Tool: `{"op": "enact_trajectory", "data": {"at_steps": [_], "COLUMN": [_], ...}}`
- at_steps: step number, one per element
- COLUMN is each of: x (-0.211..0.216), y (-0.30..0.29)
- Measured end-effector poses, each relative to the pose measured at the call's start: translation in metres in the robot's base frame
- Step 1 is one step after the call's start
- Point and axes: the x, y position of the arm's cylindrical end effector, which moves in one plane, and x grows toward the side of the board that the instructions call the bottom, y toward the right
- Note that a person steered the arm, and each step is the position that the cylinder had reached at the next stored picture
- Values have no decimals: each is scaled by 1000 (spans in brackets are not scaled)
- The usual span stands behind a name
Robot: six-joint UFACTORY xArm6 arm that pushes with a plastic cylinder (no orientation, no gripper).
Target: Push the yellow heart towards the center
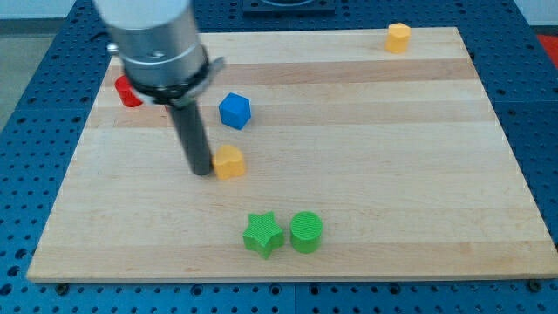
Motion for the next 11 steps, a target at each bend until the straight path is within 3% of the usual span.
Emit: {"op": "enact_trajectory", "data": {"at_steps": [4, 6, 8, 10, 11], "x": [4, 4, -23, -24, -35], "y": [49, 127, 173, 161, 123]}}
